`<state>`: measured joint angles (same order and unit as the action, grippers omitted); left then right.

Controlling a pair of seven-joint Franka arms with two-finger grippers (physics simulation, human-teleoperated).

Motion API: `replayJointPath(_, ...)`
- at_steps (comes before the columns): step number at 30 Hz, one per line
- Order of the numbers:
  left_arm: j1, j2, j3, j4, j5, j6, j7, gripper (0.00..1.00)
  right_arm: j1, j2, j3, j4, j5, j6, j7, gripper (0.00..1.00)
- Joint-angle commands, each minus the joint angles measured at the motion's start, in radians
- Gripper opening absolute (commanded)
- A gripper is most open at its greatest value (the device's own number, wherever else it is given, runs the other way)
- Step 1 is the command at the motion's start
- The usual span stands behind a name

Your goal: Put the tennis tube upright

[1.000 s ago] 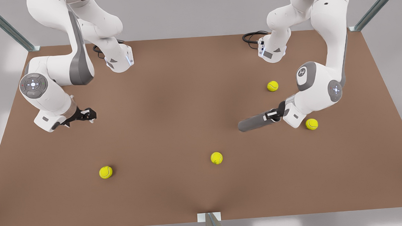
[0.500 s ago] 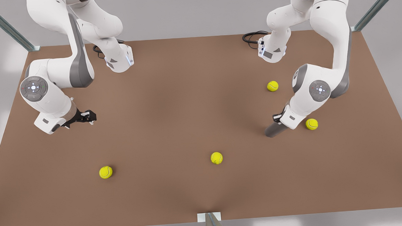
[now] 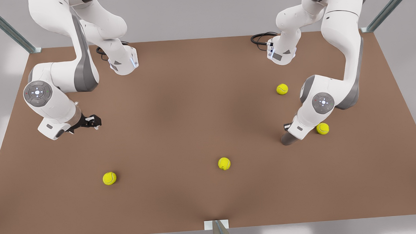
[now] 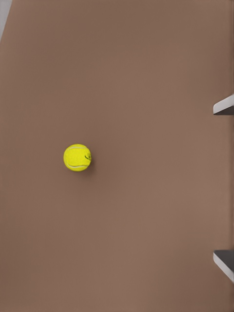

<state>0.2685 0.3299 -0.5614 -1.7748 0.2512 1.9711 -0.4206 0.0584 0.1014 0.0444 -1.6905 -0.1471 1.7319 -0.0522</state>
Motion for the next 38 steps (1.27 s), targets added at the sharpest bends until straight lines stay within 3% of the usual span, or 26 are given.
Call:
replayJointPath(1, 0.0, 0.0, 0.0, 0.0, -0.003, 0.0, 0.0, 0.21, 0.003, 0.0, 0.0, 0.0, 0.001, 0.0, 0.0, 1.0)
replayJointPath(6, 0.0, 0.005, -0.002, 0.011, -0.007, -0.006, 0.0, 0.21, 0.003, 0.004, 0.0, 0.0, 0.003, 0.002, 0.002, 1.0)
replayJointPath(7, 0.0, 0.009, 0.0, 0.015, -0.009, -0.006, 0.002, 0.29, 0.003, 0.004, 0.0, 0.0, 0.003, 0.006, 0.002, 1.0)
replayJointPath(8, 0.001, 0.009, 0.0, 0.015, -0.009, -0.006, 0.003, 0.45, 0.001, 0.004, 0.0, 0.0, 0.003, 0.011, 0.002, 1.0)
replayJointPath(9, 0.001, 0.011, 0.0, 0.015, -0.009, -0.006, 0.003, 0.8, 0.001, 0.004, 0.0, 0.0, 0.003, 0.012, 0.002, 1.0)
replayJointPath(10, 0.003, 0.011, 0.0, 0.015, -0.009, -0.006, 0.003, 0.99, 0.001, 0.005, 0.0, 0.0, 0.003, 0.012, 0.002, 1.0)
replayJointPath(21, 0.011, -0.008, -0.002, 0.015, -0.003, -0.044, 0.003, 0.99, -0.006, 0.004, 0.0, 0.0, 0.003, 0.012, 0.0, 1.0)
replayJointPath(24, 0.001, -0.048, -0.015, 0.155, -0.003, -0.294, 0.006, 0.99, -0.008, 0.004, 0.0, 0.0, 0.003, 0.012, 0.0, 1.0)
replayJointPath(28, 0.026, -0.063, -0.084, 0.46, -0.013, -0.659, 0.111, 1.0, -0.006, 0.004, 0.0, 0.0, 0.003, 0.012, 0.0, 1.0)
replayJointPath(29, -0.001, -0.078, -0.051, 0.466, -0.023, -0.679, 0.178, 1.0, -0.008, 0.006, 0.0, 0.0, 0.003, 0.012, 0.0, 1.0)
replayJointPath(30, -0.208, -0.156, 0.211, 0.43, -0.093, -0.669, 0.187, 1.0, -0.008, 0.006, 0.0, 0.0, 0.003, 0.012, 0.0, 1.0)
replayJointPath(32, -0.383, -0.393, 0.465, 0.121, -0.198, -0.469, 0.253, 1.0, -0.009, 0.006, 0.0, 0.0, 0.003, 0.012, 0.0, 1.0)
replayJointPath(38, -0.379, -0.384, 0.469, 0.124, -0.196, -0.495, 0.257, 1.0, -0.003, 0.006, 0.0, 0.0, 0.003, 0.012, 0.0, 1.0)
